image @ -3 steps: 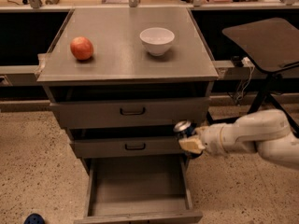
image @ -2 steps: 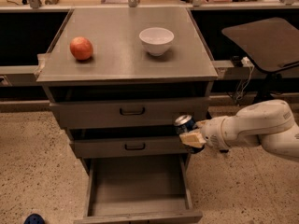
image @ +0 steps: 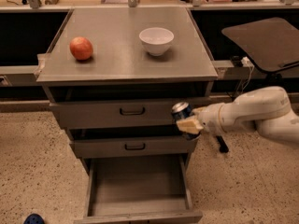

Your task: Pick pepsi can from bottom drawer and place on counter

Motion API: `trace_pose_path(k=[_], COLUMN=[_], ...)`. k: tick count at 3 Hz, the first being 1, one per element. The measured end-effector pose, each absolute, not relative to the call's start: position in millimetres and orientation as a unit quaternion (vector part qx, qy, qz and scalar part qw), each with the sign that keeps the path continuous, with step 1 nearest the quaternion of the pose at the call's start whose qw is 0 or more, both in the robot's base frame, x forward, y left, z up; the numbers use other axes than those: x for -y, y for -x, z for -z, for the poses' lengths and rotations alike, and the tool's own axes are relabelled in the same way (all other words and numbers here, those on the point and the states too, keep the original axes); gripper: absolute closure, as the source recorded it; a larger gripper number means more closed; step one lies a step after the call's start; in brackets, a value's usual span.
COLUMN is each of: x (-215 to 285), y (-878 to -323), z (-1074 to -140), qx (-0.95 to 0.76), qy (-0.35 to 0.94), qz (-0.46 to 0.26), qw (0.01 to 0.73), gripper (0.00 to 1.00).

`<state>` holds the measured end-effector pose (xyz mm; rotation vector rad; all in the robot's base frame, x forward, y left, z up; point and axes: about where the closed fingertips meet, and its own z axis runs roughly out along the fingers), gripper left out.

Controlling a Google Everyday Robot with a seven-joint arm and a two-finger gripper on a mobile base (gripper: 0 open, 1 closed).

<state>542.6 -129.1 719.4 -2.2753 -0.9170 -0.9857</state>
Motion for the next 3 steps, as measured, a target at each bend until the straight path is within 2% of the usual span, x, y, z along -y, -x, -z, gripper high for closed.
trace_pose_path(k=[2, 3], x=[126.9, 128.1], y=[-616.0, -617.7], z=[-789.9, -796.8], qx=[0.329, 0.330], qy=[0.822, 0.819], qz=[0.386, 0.389], qw=[0.261, 0.261], gripper=[1.00, 1.00])
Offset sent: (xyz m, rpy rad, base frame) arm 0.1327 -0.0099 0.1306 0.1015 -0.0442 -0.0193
